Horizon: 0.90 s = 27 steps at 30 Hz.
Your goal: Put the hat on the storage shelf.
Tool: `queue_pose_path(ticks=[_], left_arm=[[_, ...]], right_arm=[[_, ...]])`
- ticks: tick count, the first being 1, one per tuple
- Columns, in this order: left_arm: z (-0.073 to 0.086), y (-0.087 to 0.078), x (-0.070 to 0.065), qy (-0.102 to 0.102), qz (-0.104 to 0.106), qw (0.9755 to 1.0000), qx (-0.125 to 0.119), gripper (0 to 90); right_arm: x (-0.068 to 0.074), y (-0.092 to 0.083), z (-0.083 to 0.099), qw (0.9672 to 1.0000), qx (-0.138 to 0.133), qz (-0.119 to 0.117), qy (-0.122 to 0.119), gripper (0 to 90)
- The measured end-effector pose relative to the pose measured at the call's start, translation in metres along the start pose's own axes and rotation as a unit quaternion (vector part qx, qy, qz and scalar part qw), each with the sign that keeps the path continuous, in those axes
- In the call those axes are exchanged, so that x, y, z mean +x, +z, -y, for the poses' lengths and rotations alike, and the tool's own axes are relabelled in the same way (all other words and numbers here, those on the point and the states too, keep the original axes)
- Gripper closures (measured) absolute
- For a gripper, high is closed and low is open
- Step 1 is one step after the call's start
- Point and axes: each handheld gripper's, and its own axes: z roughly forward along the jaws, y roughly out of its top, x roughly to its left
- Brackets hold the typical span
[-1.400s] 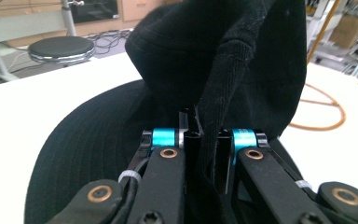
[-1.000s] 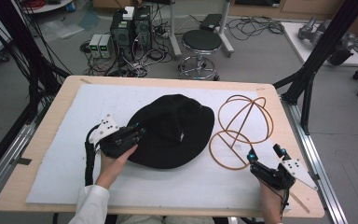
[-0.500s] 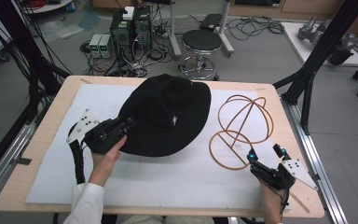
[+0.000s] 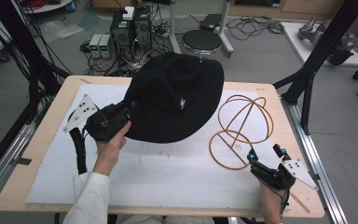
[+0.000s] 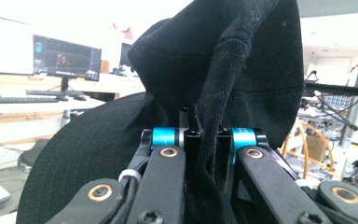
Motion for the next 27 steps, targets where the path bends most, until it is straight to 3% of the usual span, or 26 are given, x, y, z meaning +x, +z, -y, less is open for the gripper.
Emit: queue_pose_path(ticks=[4, 13, 27], left_arm=[[-0.003, 0.011, -0.007, 0.003, 0.016, 0.9999, -0.005, 87.4], [-0.006, 0.041, -0.023, -0.011, 0.046, 0.9988, -0.011, 87.4], [-0.005, 0.093, -0.054, -0.018, 0.081, 0.9965, -0.002, 87.4]], right_arm=[[0.000, 0.001, 0.000, 1.0000, 0.000, -0.004, -0.001, 6.3], [0.000, 0.001, 0.000, 1.0000, -0.001, -0.005, -0.001, 6.3], [0.002, 0.000, -0.001, 0.9999, -0.006, -0.009, -0.006, 6.3]])
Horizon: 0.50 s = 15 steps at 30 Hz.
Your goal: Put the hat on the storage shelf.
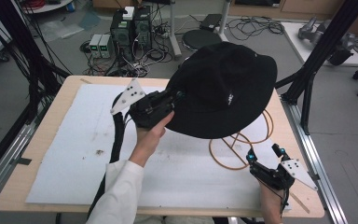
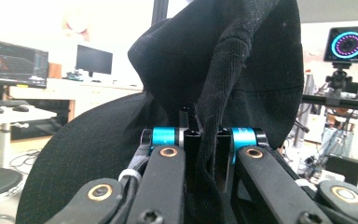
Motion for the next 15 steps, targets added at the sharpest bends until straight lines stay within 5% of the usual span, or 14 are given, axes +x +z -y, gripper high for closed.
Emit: queue_pose_path(ticks=[15], left_arm=[[0.009, 0.054, -0.023, -0.015, 0.029, 0.9992, 0.023, 87.4]], right_arm=[[0.002, 0.001, 0.000, 1.0000, -0.001, -0.006, -0.003, 6.3]])
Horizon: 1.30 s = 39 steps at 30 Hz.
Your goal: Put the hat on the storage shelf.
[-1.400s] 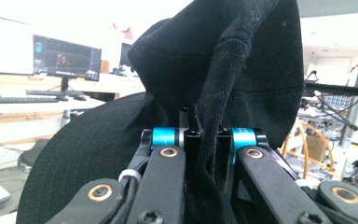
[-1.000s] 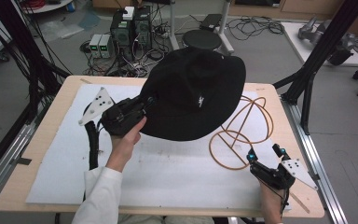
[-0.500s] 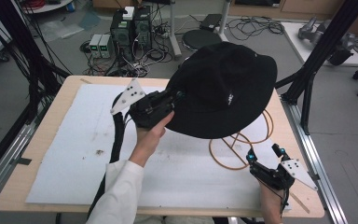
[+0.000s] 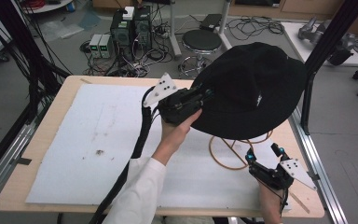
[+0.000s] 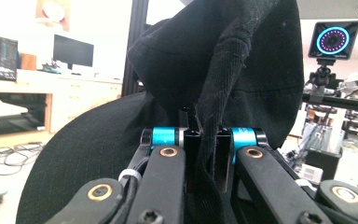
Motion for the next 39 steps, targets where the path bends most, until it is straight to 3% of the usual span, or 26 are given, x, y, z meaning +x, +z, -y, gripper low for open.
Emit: queue_pose_path(ticks=[7, 14, 23, 32, 39], left_arm=[[0.012, 0.016, -0.005, -0.011, 0.024, 0.9993, 0.028, 87.4], [0.020, 0.022, -0.004, -0.009, 0.025, 0.9976, 0.064, 87.4], [0.024, 0.024, -0.012, 0.024, 0.020, 0.9949, 0.096, 87.3], [0.023, 0.023, -0.014, 0.047, 0.016, 0.9927, 0.110, 87.0], [0.022, 0.023, -0.014, 0.042, 0.013, 0.9927, 0.112, 84.3]], right_arm=[[-0.001, -0.003, -0.001, 1.0000, -0.006, 0.004, 0.001, 6.3], [-0.001, -0.004, -0.001, 1.0000, -0.006, 0.005, 0.001, 6.3], [0.000, -0.004, -0.001, 0.9999, -0.010, 0.004, -0.003, 6.3], [0.000, -0.005, -0.002, 0.9999, -0.012, 0.005, -0.007, 6.3], [0.002, -0.006, -0.003, 0.9996, -0.020, 0.007, -0.018, 6.3]])
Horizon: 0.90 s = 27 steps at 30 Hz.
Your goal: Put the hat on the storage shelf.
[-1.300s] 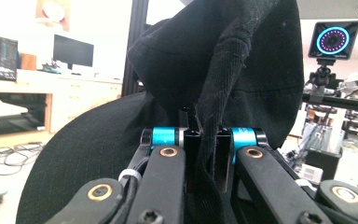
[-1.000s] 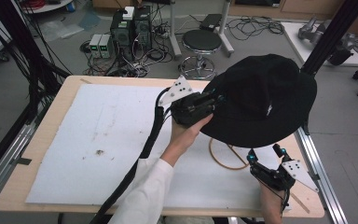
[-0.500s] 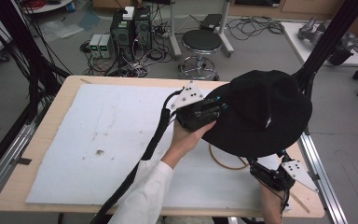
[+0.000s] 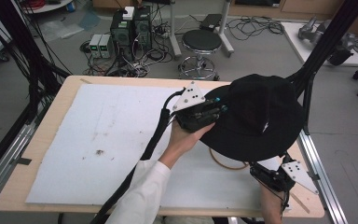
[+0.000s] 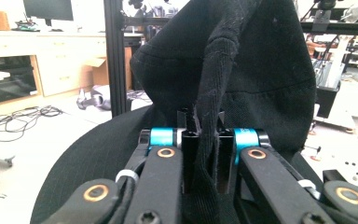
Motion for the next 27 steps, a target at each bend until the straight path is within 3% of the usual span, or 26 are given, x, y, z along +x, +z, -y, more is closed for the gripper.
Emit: queue_pose_path(ticks=[10, 14, 18, 24, 27], left_arm=[[0.005, 0.002, 0.004, -0.018, -0.004, 0.9998, 0.009, 77.0], [0.009, 0.002, 0.010, -0.042, -0.001, 0.9991, 0.007, 65.8], [0.010, -0.004, 0.014, -0.053, -0.001, 0.9984, -0.021, 49.0], [0.007, -0.022, 0.021, -0.042, -0.037, 0.9977, -0.040, 38.6], [0.005, -0.040, 0.028, -0.049, -0.066, 0.9952, -0.052, 37.5]], right_arm=[[0.000, 0.001, 0.001, 1.0000, 0.003, -0.004, 0.004, 6.3], [0.000, 0.001, 0.001, 1.0000, 0.005, -0.003, 0.001, 6.3], [0.000, 0.001, 0.001, 1.0000, 0.006, -0.003, 0.002, 6.2], [-0.001, 0.000, 0.001, 1.0000, 0.006, -0.001, 0.004, 6.2], [-0.001, -0.001, 0.001, 1.0000, 0.006, 0.000, 0.005, 6.2]])
